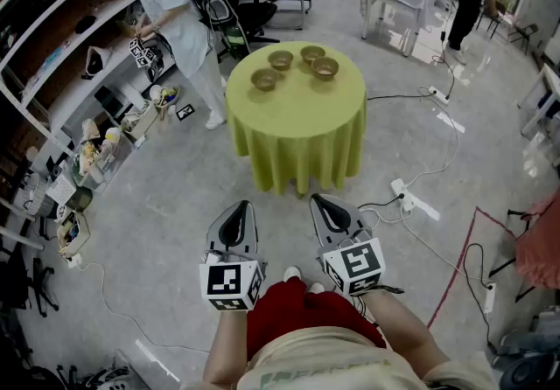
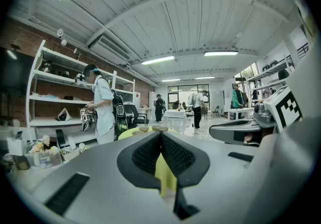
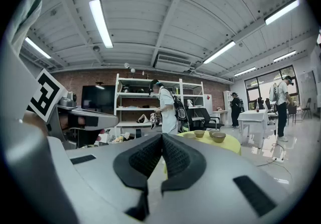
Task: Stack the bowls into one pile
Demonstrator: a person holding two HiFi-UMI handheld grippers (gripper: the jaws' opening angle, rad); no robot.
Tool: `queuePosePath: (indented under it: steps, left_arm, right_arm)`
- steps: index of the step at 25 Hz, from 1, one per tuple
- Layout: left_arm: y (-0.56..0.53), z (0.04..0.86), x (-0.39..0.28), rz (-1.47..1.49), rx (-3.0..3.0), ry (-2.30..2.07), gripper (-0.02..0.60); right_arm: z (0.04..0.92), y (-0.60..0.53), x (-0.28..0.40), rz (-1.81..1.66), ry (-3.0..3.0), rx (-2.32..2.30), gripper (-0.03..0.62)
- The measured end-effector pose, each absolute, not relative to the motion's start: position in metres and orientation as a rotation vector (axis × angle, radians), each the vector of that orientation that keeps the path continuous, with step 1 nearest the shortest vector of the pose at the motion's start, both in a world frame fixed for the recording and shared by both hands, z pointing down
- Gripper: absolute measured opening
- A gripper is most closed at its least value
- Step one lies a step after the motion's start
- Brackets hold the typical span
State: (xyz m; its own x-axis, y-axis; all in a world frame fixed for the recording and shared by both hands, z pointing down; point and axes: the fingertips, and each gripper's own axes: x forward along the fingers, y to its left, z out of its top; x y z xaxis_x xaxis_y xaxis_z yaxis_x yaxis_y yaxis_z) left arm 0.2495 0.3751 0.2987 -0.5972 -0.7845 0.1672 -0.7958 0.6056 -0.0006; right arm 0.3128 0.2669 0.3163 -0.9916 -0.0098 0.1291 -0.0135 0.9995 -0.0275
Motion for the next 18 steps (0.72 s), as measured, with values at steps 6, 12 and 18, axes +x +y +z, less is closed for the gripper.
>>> queuePosePath:
  steps: [6,12,18]
  left_arm:
    - [0.365,0.306,0.245,0.108,1.320,-2.675,0.023]
    - [0.359,0.317,0.229,0.103,1.305,-2.669,0.023]
    - [0.342,0.325,0.182,0.062,1.320,-2.655,0.023]
  right_arm:
    - [0.325,0.257,0.308,0.040,-3.007,0.022,0.036]
    - [0.342,0.249,0.298,0.114,-2.978,0.051,0.037]
    - [0.352,0.226,0.260,0.112,-2.959,0.114,0.037]
